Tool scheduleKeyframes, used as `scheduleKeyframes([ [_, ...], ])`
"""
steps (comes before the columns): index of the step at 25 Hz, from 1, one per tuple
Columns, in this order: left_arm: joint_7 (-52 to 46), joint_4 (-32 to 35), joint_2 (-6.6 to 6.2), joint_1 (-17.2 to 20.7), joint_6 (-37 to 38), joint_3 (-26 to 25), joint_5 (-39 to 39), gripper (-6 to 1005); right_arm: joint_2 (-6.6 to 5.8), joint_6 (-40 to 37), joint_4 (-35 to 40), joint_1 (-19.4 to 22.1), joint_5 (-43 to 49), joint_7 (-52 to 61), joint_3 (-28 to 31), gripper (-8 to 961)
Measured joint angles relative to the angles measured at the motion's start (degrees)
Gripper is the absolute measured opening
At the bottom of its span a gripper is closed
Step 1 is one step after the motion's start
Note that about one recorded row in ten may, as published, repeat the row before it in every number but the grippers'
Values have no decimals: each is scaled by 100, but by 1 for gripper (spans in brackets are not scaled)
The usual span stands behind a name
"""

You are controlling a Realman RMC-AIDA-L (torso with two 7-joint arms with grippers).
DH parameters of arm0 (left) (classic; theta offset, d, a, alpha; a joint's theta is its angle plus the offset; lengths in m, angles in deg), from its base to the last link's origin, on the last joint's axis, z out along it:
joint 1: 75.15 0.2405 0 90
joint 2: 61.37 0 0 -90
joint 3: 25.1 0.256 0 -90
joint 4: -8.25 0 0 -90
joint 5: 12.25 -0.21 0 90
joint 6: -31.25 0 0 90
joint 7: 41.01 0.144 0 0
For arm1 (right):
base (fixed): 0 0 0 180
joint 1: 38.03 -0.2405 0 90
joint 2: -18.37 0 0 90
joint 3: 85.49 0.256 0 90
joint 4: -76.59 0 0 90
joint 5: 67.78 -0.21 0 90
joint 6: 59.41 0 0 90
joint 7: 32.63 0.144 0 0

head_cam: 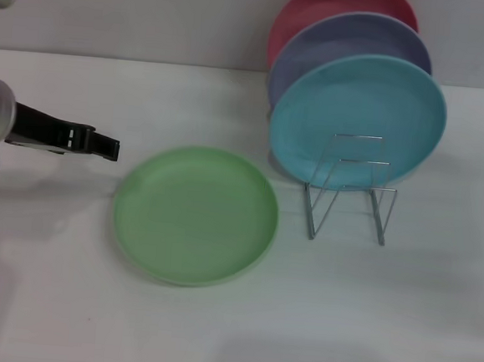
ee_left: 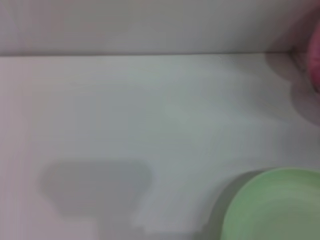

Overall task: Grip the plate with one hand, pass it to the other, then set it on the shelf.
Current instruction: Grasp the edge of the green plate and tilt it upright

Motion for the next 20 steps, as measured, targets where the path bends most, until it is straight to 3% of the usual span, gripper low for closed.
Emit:
scheduleKeyframes([
  [7,-811,-630,16,-392,35,316,-509,808,-83,65,-18,-44,30,15,-38,627],
  [20,-1005,-1395,26,-896,-239,400,-523,807,-229,143,-57,-19,57,152,-269,627],
])
